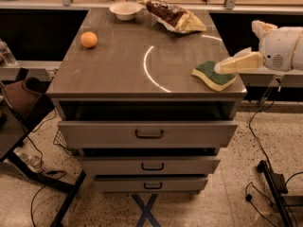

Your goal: Move sponge near orange

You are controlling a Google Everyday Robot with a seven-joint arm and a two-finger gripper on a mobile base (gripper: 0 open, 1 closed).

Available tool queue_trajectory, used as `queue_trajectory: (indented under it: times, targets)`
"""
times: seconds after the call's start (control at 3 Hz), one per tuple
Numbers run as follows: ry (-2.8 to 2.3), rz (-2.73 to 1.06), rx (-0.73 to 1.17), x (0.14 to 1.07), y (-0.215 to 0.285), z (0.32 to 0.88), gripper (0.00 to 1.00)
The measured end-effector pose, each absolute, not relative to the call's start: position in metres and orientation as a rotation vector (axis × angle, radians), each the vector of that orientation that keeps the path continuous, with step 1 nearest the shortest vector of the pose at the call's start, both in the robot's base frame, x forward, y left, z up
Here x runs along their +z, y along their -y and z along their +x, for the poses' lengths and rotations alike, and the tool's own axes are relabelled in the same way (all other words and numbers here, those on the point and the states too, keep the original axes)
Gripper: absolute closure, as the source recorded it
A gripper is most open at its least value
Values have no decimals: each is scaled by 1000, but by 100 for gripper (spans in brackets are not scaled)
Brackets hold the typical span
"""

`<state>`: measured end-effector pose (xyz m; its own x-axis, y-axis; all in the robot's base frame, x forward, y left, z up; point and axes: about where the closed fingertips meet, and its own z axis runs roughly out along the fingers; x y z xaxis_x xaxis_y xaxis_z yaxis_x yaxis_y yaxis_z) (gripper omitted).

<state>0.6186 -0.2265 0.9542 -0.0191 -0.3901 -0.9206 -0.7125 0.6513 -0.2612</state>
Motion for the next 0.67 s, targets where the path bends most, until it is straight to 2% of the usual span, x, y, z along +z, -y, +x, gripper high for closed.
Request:
queue_trajectory:
  times: [0.67]
  targets:
    - [-1649, -926, 404, 917, 217, 617, 0]
